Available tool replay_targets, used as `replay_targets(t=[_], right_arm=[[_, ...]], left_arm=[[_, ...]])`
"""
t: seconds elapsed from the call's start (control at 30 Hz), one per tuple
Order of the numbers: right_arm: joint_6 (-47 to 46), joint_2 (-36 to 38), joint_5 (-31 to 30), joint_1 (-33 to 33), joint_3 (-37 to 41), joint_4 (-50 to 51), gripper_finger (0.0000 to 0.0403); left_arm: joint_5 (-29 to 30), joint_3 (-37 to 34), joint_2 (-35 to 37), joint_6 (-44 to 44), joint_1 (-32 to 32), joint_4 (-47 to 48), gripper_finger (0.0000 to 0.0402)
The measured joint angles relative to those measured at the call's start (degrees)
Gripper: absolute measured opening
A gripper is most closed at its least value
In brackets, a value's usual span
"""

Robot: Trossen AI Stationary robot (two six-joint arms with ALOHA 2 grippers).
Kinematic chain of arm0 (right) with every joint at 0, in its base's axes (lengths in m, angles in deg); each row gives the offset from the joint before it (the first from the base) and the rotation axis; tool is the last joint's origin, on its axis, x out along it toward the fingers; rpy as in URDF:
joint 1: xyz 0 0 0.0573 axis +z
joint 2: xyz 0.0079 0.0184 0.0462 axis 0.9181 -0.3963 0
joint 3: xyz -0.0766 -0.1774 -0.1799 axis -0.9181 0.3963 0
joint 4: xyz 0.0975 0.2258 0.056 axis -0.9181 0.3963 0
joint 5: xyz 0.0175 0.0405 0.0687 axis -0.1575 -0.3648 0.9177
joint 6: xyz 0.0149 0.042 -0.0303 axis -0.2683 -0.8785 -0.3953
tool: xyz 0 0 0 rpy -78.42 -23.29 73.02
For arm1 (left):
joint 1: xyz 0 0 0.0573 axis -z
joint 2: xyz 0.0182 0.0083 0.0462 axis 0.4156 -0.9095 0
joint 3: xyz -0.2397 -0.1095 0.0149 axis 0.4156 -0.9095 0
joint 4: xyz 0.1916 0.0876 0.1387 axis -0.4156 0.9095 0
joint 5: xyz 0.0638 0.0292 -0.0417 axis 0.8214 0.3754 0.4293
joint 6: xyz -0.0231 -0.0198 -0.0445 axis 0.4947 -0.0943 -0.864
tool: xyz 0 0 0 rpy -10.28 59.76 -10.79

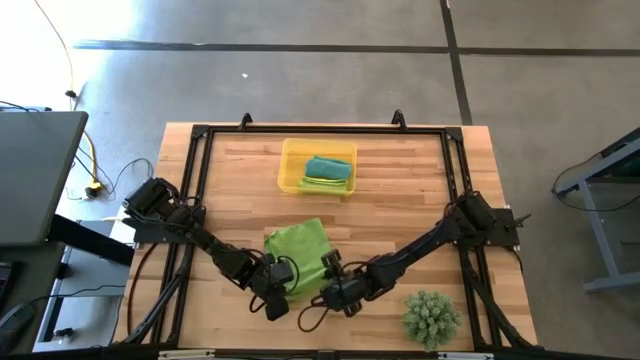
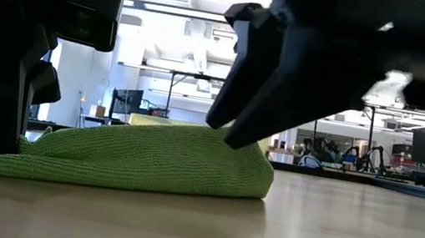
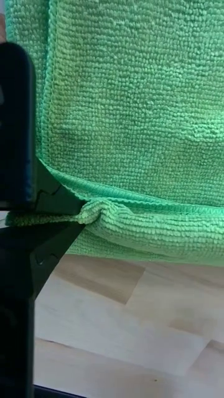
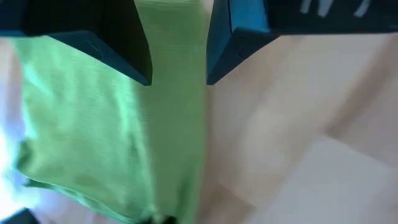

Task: Roll microfiber towels into tight, uniform cylinder then place into a basket
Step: Roll the green microfiber towel

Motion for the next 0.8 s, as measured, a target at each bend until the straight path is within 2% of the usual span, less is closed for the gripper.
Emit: replay_targets(t=[0.17,0.33,0.43,0.8], right_arm=[[-0.76,-0.21,0.17,-2.55,1.52,0.26,0.0142],[-6.93,-0.24,11.67,-5.40,3.59,0.68,0.0142],[-9.40,-0.24,15.56,-6.22,4.43,0.96,0.0142],[-9.82,-0.33,20.61,-6.48,4.54,2.20,0.0142]], left_arm=[[-0.02,0.00,0.00,0.00,0.00,-0.02,0.0008],[-0.04,0.00,-0.01,-0.02,0.02,-0.04,0.0008],[-0.05,0.06,-0.11,-0.02,0.00,-0.52,0.0008],[-0.68,0.07,-0.11,-0.02,0.00,-0.42,0.0008]])
